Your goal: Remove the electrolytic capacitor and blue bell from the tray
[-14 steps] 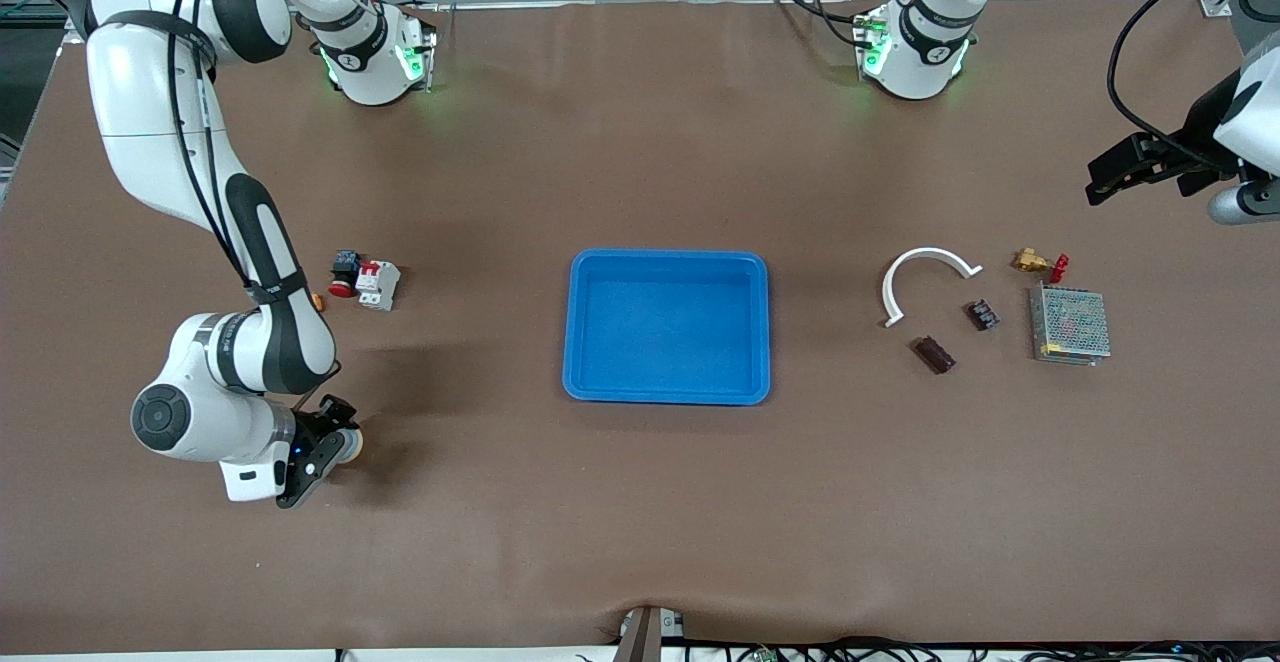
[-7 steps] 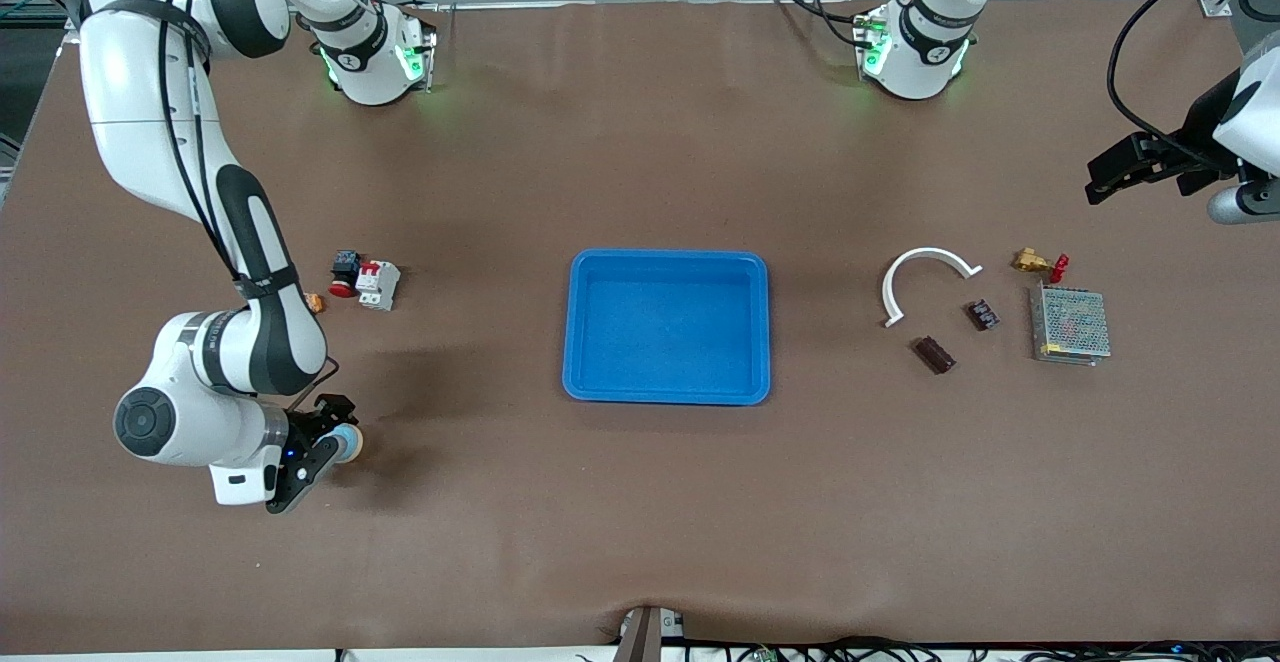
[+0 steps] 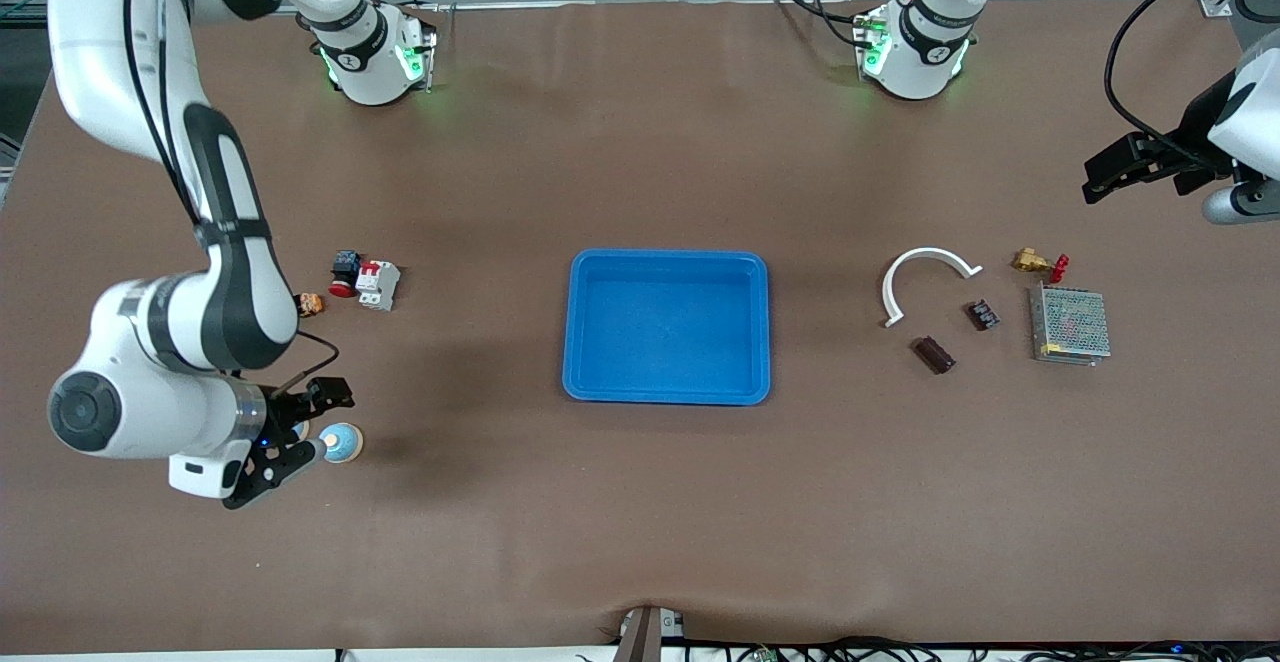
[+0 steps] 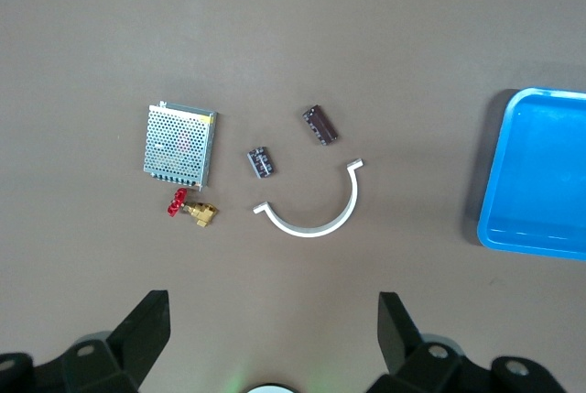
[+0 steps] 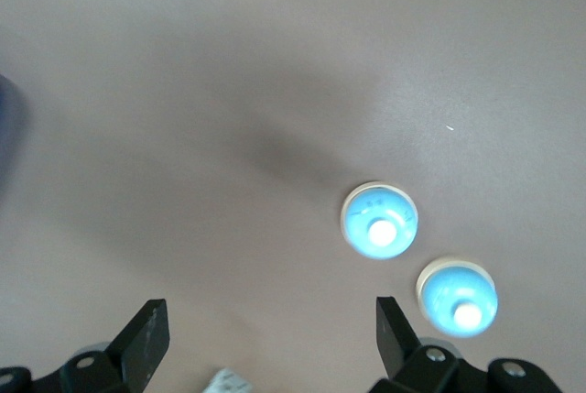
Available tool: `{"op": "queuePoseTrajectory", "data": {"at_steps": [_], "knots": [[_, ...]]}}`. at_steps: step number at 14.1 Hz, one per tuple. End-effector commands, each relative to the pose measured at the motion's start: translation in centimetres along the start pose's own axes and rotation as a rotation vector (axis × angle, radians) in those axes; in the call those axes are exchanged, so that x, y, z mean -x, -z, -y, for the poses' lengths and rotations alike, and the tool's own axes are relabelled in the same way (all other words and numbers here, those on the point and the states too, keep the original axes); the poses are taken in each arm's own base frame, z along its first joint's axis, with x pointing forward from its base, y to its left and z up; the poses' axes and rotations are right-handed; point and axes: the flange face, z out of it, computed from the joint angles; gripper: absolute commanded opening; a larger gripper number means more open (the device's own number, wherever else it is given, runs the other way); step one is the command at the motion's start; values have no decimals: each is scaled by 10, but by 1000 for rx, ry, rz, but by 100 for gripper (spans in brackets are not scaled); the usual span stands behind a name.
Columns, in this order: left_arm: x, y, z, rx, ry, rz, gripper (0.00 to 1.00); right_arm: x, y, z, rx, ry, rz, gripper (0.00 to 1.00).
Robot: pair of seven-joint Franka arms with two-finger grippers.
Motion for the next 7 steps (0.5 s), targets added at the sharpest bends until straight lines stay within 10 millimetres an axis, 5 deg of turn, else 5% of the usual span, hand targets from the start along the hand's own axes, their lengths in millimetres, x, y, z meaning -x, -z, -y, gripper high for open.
{"op": "queuePoseTrajectory", "data": {"at_steps": [1,7], "knots": [[7,5,0,15,-14,3,100,15,59,38,7,-91,-13,100],[8,7,-1,16,-14,-1,100,68,143,62,-2,-141,42,100]]}}
